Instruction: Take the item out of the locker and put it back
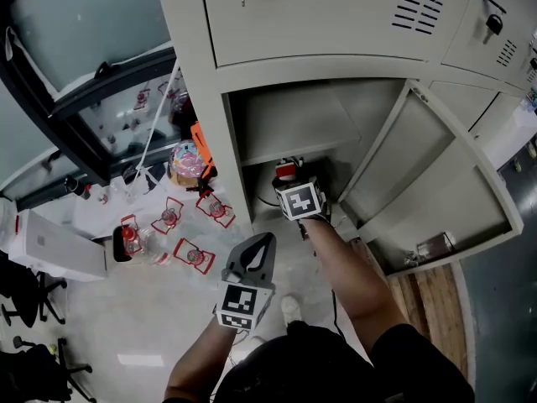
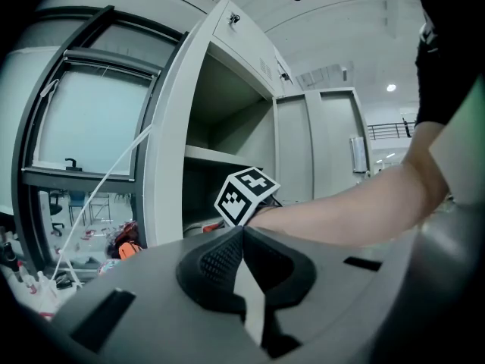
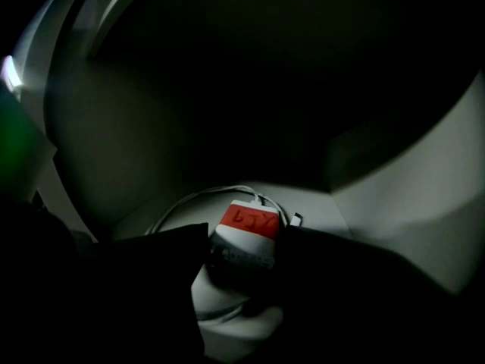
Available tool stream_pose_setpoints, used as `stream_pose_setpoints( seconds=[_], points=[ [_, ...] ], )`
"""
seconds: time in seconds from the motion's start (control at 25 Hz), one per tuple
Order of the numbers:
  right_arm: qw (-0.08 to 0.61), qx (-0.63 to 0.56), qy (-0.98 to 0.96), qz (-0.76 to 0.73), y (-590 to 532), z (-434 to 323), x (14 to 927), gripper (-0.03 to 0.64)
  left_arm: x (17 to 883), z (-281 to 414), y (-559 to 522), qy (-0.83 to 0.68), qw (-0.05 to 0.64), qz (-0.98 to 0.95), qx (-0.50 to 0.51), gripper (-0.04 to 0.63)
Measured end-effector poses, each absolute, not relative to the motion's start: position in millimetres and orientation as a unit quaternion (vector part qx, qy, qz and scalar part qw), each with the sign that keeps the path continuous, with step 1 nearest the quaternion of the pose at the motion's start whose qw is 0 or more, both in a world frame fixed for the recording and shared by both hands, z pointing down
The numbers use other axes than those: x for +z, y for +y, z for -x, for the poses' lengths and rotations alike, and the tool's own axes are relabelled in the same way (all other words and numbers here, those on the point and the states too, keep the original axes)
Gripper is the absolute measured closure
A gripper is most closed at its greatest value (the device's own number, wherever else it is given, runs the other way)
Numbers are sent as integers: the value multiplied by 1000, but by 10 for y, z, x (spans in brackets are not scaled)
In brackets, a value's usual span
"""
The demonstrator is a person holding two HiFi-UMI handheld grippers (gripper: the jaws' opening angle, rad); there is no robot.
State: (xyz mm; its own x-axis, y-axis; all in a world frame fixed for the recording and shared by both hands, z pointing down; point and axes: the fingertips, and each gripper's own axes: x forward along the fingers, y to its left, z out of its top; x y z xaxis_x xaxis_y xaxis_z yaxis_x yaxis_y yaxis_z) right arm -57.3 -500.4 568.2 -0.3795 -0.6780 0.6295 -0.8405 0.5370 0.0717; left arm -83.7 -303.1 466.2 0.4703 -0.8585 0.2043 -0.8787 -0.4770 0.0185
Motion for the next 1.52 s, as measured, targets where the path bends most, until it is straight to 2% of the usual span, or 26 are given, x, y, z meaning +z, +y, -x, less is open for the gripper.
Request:
stream_pose_setpoints(
  seconds=[0.32,0.88,1.52],
  points=[
    [341,134,-808,-461,-5009,552,5728,322,4686,889,-3035,-509,66,-855,79,591],
    [323,64,-823,-463,-4949,574,5686,345,4628,976,-2906,-510,65,-854,79,591],
    [227,-8,-848,-479,-4371,473,5012,347,4669,1150,-2535,-508,75,-854,80,591]
  ],
)
